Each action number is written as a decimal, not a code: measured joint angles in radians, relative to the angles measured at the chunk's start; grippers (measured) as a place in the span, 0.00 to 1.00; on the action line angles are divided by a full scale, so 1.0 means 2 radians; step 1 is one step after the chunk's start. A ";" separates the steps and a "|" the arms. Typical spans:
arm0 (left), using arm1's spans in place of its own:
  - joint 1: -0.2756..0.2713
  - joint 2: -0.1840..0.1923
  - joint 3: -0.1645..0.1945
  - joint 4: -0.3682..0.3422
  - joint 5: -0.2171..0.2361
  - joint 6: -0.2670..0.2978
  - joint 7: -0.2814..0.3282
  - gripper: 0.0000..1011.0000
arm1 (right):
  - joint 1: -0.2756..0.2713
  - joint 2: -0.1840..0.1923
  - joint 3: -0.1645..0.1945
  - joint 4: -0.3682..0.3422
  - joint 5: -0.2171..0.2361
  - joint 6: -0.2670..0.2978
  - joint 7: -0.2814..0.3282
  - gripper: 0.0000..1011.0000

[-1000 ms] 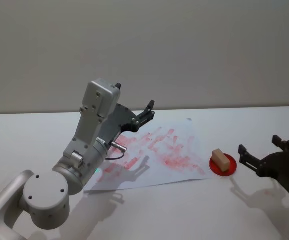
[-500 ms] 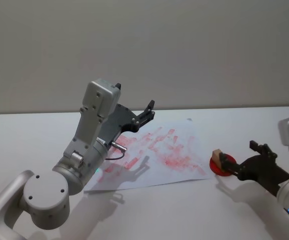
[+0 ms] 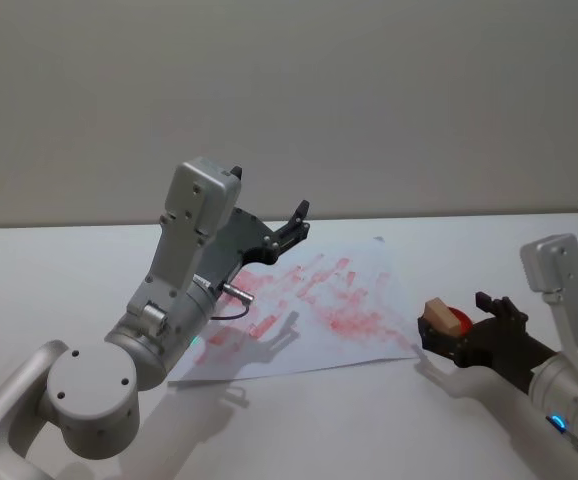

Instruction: Use the one hand to pick up the stamp and affix it onto the A4 paper.

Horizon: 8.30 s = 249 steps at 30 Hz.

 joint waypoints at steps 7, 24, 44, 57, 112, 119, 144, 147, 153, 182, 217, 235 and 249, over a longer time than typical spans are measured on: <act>0.000 0.000 0.000 0.000 0.000 0.000 0.000 0.99 | 0.012 -0.008 -0.005 0.016 -0.011 0.002 0.008 0.99; 0.000 0.000 0.000 0.000 0.000 0.000 0.000 0.99 | 0.024 -0.016 -0.009 0.032 -0.021 0.004 0.016 0.54; 0.000 0.000 0.000 0.000 0.000 0.000 0.000 0.99 | 0.028 -0.018 -0.011 0.036 -0.024 0.004 0.018 0.23; 0.000 0.000 0.000 0.000 0.000 0.000 0.000 0.99 | 0.045 -0.023 -0.012 0.033 -0.039 -0.026 0.037 0.23; 0.000 0.000 0.000 0.000 0.000 0.000 0.000 0.99 | 0.161 -0.095 -0.052 0.196 -0.053 0.014 0.138 0.23; 0.000 0.000 0.000 0.000 0.000 0.000 0.000 0.99 | 0.162 -0.096 -0.054 0.199 -0.054 0.018 0.137 0.23; 0.000 0.000 0.000 0.000 0.000 0.000 0.000 0.99 | 0.139 -0.077 -0.044 0.124 -0.028 -0.046 0.107 0.23; 0.000 0.000 0.000 0.000 0.000 0.000 0.000 0.99 | 0.125 -0.066 -0.037 0.097 -0.017 -0.054 0.095 0.23; 0.000 0.000 0.000 0.000 0.000 0.000 0.000 0.99 | 0.093 -0.040 -0.025 0.046 0.007 -0.056 0.072 0.23; 0.000 0.000 0.000 0.000 0.000 0.000 0.000 0.99 | 0.038 0.025 0.009 -0.013 0.040 0.006 0.032 0.23; 0.000 0.000 0.000 0.000 0.000 0.000 0.000 0.99 | 0.041 0.015 -0.006 0.028 0.028 0.036 0.033 0.23; 0.000 0.000 0.000 0.000 0.000 0.000 0.000 0.99 | 0.059 0.007 -0.009 0.053 0.015 0.024 0.041 0.45; 0.000 0.000 0.000 0.000 0.000 0.000 0.000 0.99 | 0.064 0.005 -0.009 0.059 0.012 0.021 0.044 0.87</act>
